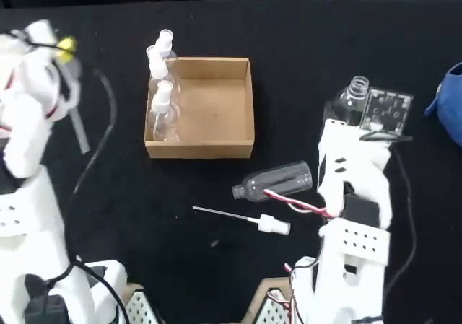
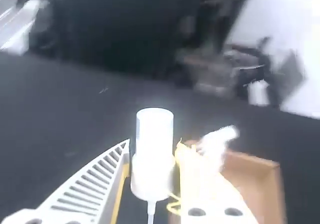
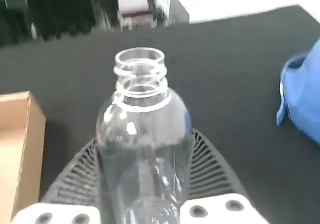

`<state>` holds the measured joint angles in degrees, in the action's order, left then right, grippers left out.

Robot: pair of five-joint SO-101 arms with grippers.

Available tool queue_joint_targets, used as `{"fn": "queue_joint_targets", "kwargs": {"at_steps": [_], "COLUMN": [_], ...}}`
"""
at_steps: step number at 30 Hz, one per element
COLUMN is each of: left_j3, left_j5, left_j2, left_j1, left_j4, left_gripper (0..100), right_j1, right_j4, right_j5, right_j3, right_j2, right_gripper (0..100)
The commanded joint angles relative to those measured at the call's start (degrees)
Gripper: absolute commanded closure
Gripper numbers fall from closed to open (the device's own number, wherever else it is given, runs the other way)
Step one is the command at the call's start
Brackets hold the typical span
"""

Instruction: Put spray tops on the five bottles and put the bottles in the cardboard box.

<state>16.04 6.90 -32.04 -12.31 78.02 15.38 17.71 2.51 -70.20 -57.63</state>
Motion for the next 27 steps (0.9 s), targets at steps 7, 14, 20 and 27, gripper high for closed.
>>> {"fn": "queue_joint_targets", "kwargs": {"at_steps": [7,14,20,27], "left_j3": [6.02,5.49,5.05,3.82], "left_j5": [1.58,1.41,1.49,1.49], "left_j2": [0.97,1.05,1.05,0.97], "left_j1": [7.16,9.1,13.93,23.25], "left_j4": [-9.14,-14.77,-17.49,-16.7], "left_gripper": [97,97,97,97], "right_j1": [-13.19,-28.92,-33.14,-33.58], "right_j4": [-15.21,-15.21,-15.3,-15.21], "right_j5": [-9.14,-9.14,-9.14,-9.49], "right_j3": [1.1,2.86,-0.31,-1.36], "right_j2": [-1.63,-1.54,-1.63,-1.63], "right_gripper": [98.7,98.7,98.7,98.7]}}
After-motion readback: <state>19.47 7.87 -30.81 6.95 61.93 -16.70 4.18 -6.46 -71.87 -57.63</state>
